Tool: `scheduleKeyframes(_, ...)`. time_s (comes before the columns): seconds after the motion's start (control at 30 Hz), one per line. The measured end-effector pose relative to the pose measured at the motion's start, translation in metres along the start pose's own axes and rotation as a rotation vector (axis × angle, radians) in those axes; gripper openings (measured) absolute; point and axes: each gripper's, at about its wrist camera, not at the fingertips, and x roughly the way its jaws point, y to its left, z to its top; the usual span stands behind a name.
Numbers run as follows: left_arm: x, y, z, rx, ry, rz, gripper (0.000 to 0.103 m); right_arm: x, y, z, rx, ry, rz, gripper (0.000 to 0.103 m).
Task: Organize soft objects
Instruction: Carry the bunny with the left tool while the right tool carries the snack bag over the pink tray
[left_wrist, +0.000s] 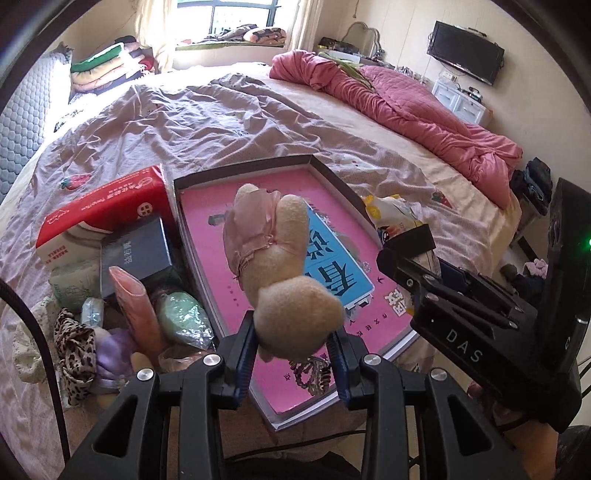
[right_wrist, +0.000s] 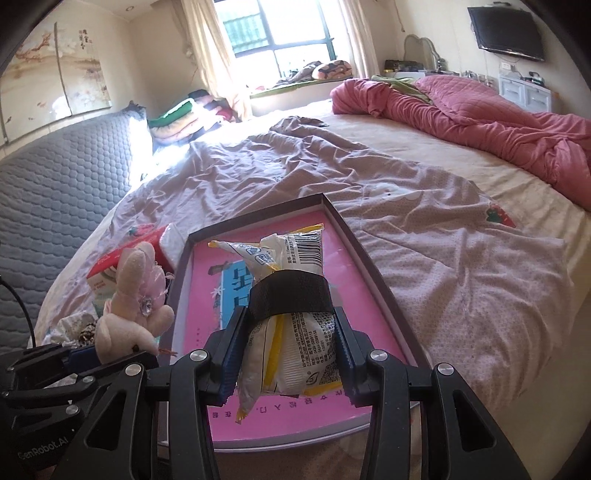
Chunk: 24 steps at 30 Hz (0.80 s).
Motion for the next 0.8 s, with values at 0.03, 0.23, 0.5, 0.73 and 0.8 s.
scheduleKeyframes(0.03, 0.004, -0.002, 0.0, 0.009, 0.013, 0.001, 0.036, 0.004, -0.003, -0.001, 0.007, 0.013, -0.001, 0.046)
scheduleKeyframes(0.23, 0.022, -0.015, -0.003, 0.054, 0.05, -0.006, 0.036, 0.015, -0.015, -0.005, 0.03, 0.051, -0.007, 0.046)
scheduleKeyframes(0.5, 0.04, -0.02, -0.006, 0.066, 0.112, -0.009, 0.036, 0.035, -0.022, -0.011, 0.046, 0.109, -0.017, 0.046)
scheduleKeyframes(0.73, 0.049, -0.022, -0.011, 0.076, 0.153, -0.002, 0.037, 0.046, -0.03, -0.018, 0.067, 0.15, -0.039, 0.046)
scheduleKeyframes(0.8, 0.051, -0.023, -0.012, 0.079, 0.164, -0.004, 0.037, 0.046, -0.031, -0.019, 0.06, 0.149, -0.05, 0.046)
